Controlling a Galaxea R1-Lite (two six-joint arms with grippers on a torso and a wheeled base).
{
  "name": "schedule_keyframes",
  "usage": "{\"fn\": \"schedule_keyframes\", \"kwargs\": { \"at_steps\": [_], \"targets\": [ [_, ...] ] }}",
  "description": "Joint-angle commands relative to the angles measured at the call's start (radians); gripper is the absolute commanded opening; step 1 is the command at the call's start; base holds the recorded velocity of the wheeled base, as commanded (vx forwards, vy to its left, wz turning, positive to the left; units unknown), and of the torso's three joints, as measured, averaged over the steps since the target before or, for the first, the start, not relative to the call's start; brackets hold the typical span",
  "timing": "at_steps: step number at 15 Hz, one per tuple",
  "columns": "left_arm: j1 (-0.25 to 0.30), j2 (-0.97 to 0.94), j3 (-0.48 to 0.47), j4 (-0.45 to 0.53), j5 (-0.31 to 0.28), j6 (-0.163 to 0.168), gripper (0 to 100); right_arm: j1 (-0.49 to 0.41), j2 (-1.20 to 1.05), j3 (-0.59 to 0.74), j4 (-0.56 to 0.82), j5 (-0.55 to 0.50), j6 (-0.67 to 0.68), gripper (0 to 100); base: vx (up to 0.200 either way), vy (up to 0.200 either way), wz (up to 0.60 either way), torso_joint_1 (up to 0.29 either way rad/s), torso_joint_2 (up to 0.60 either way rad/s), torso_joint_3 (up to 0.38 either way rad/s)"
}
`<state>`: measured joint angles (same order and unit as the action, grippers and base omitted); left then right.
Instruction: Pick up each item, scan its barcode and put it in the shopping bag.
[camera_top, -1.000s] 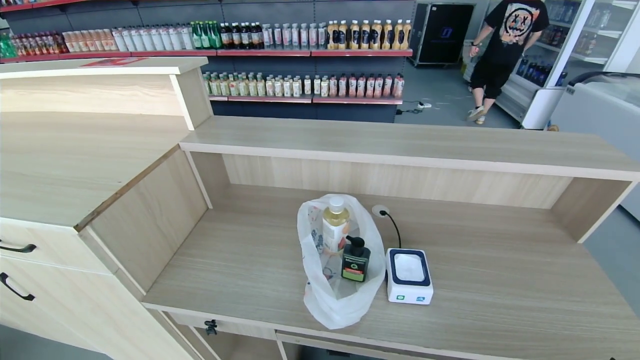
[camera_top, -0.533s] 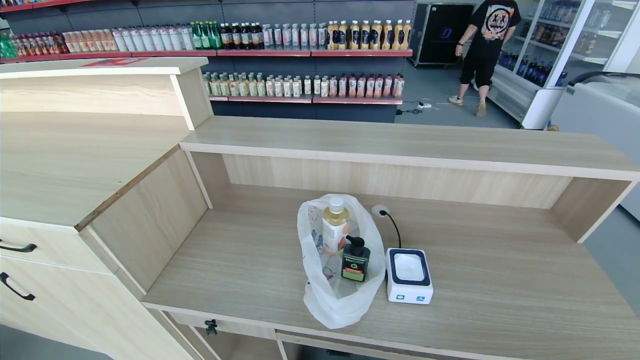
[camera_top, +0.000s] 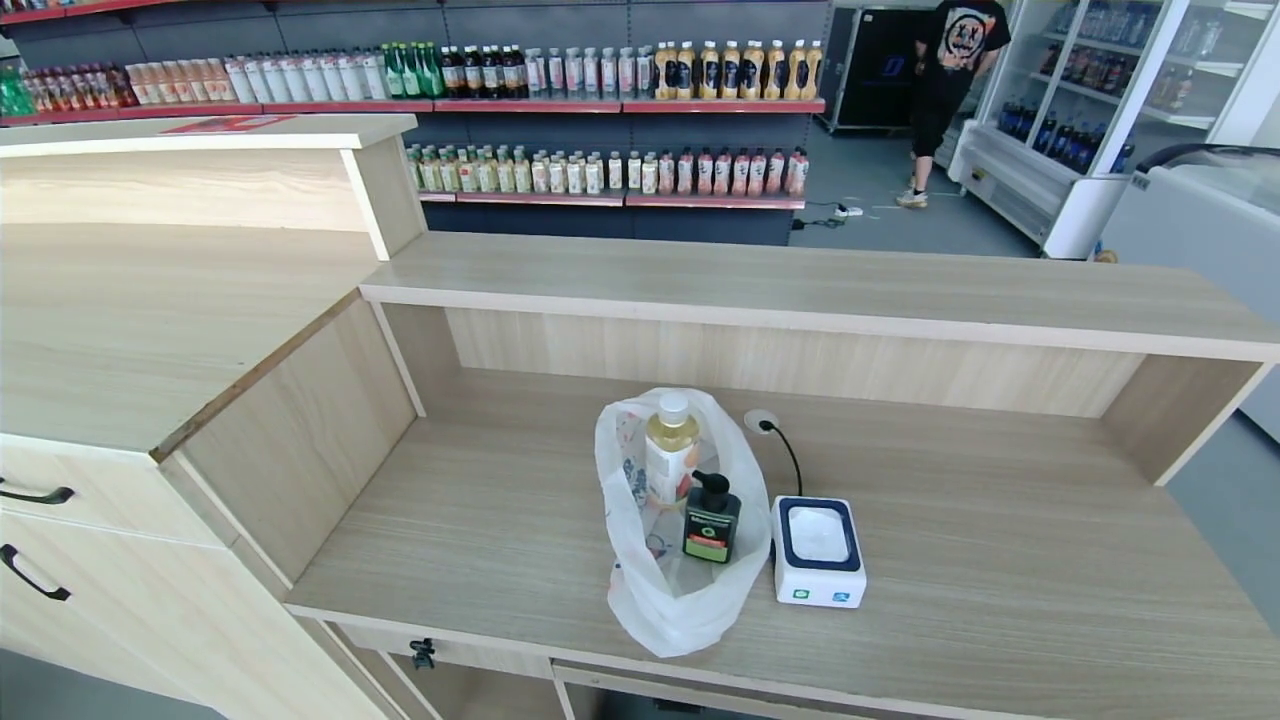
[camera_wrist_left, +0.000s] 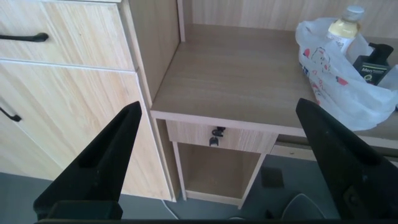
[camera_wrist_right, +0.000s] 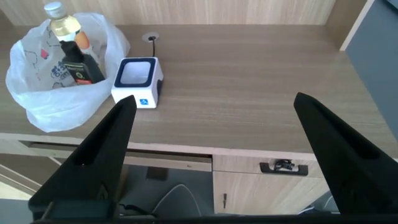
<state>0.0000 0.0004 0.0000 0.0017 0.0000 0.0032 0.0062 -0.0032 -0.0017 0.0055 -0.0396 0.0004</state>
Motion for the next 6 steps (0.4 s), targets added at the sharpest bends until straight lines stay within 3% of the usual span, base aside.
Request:
{"fn": "schedule_keyframes", "kwargs": {
  "at_steps": [1, 6],
  "targets": [
    [0.000, 0.000, 0.000, 0.000, 0.000, 0.000, 100, 0.001, 0.003, 0.000, 0.001, 0.000, 0.000, 100, 0.000, 0.000, 0.00, 0.000, 0.00, 0.000],
    [0.000, 0.000, 0.000, 0.000, 0.000, 0.000, 100, 0.000, 0.003, 0.000, 0.001, 0.001, -0.002, 100, 0.000, 0.000, 0.00, 0.000, 0.00, 0.000]
  ]
}}
